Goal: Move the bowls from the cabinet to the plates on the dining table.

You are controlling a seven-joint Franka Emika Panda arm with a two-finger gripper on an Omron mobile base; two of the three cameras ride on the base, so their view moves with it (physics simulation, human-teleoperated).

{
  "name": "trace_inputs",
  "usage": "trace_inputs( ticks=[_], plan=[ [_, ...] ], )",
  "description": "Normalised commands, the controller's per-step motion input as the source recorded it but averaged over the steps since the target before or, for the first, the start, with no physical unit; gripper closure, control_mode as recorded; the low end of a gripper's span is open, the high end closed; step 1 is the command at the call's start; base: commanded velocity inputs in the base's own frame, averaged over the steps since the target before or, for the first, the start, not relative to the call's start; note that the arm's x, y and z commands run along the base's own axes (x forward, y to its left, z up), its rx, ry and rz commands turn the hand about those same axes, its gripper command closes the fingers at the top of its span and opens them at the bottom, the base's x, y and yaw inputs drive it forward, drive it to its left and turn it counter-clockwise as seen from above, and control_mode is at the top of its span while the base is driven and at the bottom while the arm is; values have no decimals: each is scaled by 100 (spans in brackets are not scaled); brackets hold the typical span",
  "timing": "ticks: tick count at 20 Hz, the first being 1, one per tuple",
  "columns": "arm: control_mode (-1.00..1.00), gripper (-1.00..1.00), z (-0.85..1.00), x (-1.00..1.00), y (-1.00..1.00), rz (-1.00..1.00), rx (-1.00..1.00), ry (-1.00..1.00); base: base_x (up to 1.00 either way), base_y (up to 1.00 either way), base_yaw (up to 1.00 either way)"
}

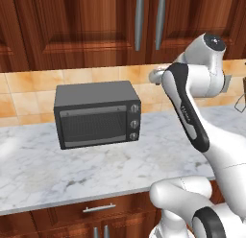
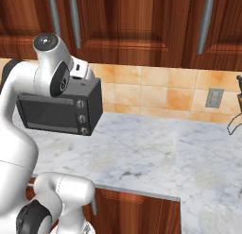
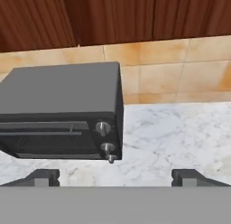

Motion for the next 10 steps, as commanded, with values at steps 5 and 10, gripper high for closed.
trace_inputs(
  ticks=[5, 10],
  plan=[
    [-100, -100, 55, 0, -7, -7, 6, -14, 0, 0, 0],
    [-100, -100, 53, 0, -8, -6, 7, -20, 0, 0, 0]
  ],
)
